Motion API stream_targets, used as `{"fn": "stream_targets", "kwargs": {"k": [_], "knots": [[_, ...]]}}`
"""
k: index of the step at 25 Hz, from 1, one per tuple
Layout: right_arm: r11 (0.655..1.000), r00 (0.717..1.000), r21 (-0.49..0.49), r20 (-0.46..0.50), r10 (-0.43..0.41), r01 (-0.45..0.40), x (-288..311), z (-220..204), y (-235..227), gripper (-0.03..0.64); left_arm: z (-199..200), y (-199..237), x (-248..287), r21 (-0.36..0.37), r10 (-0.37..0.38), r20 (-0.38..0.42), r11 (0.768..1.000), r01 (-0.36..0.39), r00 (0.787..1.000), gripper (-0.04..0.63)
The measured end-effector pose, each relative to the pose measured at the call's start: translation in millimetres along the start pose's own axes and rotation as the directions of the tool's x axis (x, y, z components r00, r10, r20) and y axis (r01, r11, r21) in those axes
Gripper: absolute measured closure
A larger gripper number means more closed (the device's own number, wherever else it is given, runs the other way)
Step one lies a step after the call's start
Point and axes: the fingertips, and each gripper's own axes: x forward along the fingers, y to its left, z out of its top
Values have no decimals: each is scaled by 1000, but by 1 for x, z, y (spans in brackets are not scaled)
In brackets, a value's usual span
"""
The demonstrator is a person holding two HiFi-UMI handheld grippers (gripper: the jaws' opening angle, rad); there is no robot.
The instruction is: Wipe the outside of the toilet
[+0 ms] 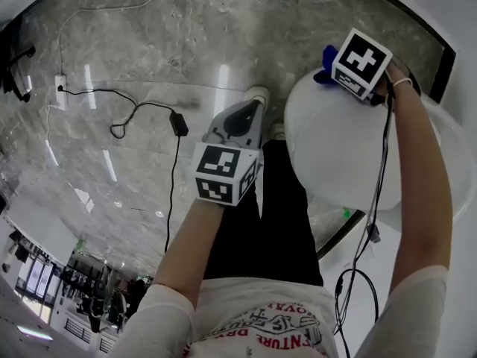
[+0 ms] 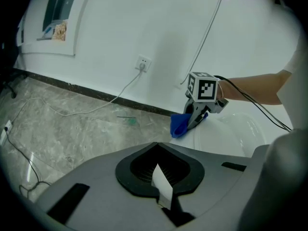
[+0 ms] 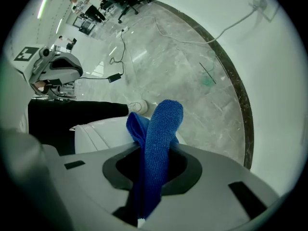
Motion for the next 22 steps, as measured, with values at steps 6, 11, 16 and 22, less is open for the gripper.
{"fn": "stream_targets", "kwargs": {"k": [6,11,16,22], "knots": [[994,1000,-113,-22,-12,10,0,24,24,541,-24,5,-22,-96,67,57,994,-61,996,589],[976,997,-213,-59,-50,36,10,44,54,541,-54,12,-42,-158,102,80,983,-88,992,589],[942,991,-333,-110,-82,41,19,59,80,541,-83,28,-64,-224,156,87,966,-133,984,589],[912,983,-409,-145,-113,44,35,67,109,541,-126,35,-80,-255,163,81,957,-138,983,589]]}}
